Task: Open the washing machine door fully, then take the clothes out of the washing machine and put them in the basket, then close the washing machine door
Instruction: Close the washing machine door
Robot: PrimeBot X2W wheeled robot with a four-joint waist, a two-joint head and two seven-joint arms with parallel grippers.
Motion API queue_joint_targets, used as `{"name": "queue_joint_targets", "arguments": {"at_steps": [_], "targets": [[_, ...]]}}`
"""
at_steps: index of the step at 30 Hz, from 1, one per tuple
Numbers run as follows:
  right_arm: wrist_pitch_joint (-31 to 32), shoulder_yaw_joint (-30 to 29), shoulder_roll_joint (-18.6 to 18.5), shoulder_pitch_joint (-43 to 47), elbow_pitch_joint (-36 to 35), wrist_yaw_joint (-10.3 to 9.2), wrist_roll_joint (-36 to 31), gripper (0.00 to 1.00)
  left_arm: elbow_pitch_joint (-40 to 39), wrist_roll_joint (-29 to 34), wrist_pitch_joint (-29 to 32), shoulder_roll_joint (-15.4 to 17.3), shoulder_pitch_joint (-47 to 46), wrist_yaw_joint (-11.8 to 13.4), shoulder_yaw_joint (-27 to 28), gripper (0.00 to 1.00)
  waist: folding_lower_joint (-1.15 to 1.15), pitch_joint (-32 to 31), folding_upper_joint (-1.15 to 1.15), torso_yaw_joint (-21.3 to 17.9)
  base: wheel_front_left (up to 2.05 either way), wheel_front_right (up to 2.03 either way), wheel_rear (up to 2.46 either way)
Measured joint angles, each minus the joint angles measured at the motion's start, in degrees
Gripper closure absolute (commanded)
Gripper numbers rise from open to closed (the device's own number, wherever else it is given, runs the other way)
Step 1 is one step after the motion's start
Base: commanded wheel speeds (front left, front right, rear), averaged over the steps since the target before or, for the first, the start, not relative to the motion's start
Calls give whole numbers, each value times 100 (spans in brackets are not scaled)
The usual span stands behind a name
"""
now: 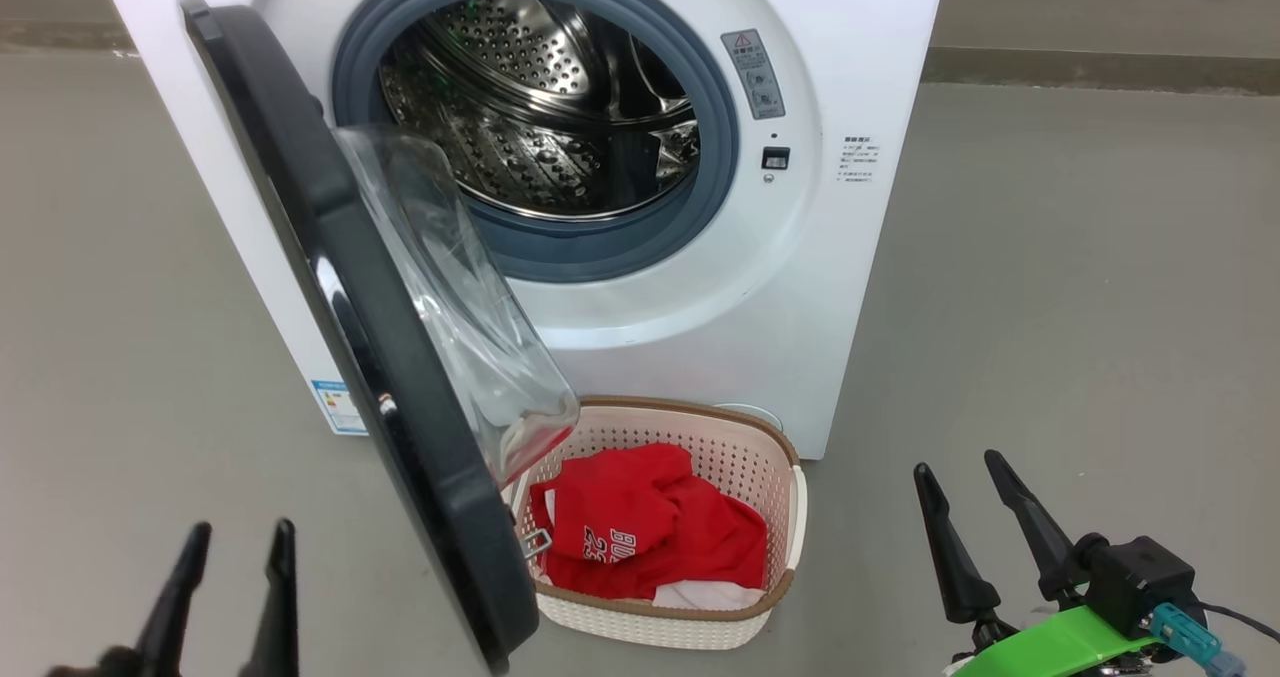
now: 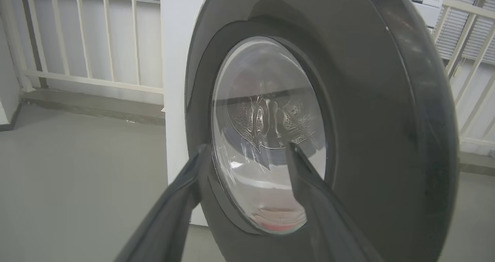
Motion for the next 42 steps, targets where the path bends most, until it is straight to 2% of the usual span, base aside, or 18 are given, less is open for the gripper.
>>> {"name": "queue_joint_targets", "arguments": {"at_steps": [4,9,13,21,41,42], "targets": [[1,-7,0,4,-37,1,0,0,47,737,-19,-2,137,9,-20,0,0,4,0,-4,0,0,0],[0,-4,0,4,-67,1,-1,0,153,1283,-19,-177,222,10,9,0,0,58,0,-17,0,0,0],[1,2,0,3,-67,1,-1,0,256,1343,-19,-374,302,10,114,0,0,89,0,-42,0,0,0],[0,-5,0,3,-67,1,-1,0,259,1586,-19,-538,303,1,257,0,0,117,0,-88,0,0,0],[0,-36,0,-2,-56,1,-1,0,237,1790,-20,-703,303,-49,469,0,0,87,0,-161,0,0,0],[1,-36,0,-2,-55,0,-1,0,256,1804,-20,-709,303,-49,452,42,0,85,0,-166,0,0,0]]}}
